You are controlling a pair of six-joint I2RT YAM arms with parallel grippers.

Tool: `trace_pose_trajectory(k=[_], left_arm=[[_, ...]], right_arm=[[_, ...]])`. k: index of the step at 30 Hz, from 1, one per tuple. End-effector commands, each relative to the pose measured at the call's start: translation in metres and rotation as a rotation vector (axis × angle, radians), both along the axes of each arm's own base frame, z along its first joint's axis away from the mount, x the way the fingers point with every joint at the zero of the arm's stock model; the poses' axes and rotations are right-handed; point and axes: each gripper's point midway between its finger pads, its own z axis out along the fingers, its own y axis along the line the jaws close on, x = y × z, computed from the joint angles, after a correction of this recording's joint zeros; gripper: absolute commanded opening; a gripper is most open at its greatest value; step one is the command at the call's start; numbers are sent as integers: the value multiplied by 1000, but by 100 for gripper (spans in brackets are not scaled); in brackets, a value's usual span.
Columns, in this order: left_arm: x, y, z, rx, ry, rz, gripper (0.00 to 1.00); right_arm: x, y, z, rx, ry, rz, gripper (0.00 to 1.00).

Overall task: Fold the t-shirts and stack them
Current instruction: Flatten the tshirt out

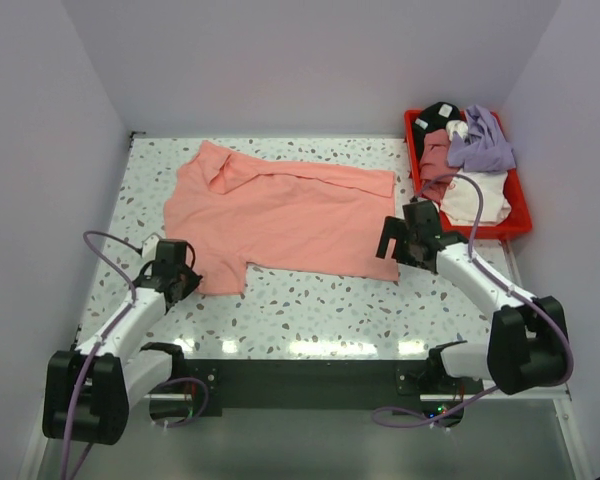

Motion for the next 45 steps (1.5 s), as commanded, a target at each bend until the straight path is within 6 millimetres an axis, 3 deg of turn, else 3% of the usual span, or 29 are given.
trace_pose_trajectory(k=[1,11,27,34,42,45], left_arm=[[10,-2,14,-1,-84,-27,0],[11,-1,17,1,-103,-23,0],[11,0,18,3,-110,-19,0],[11,-1,20,1,-116,-18,0],[17,-2,33,-16,-156,-6,0],[27,-2,56,-20,-208,10,0]], right_arm=[[-3,9,-13,63,33,-25,96],[-5,6,-43,14,99,-76,64],[-26,9,-69,-25,191,-77,57],[-32,8,-75,-34,210,-78,39],[-24,16,-67,14,155,-70,2],[-12,19,-44,32,67,-55,0]])
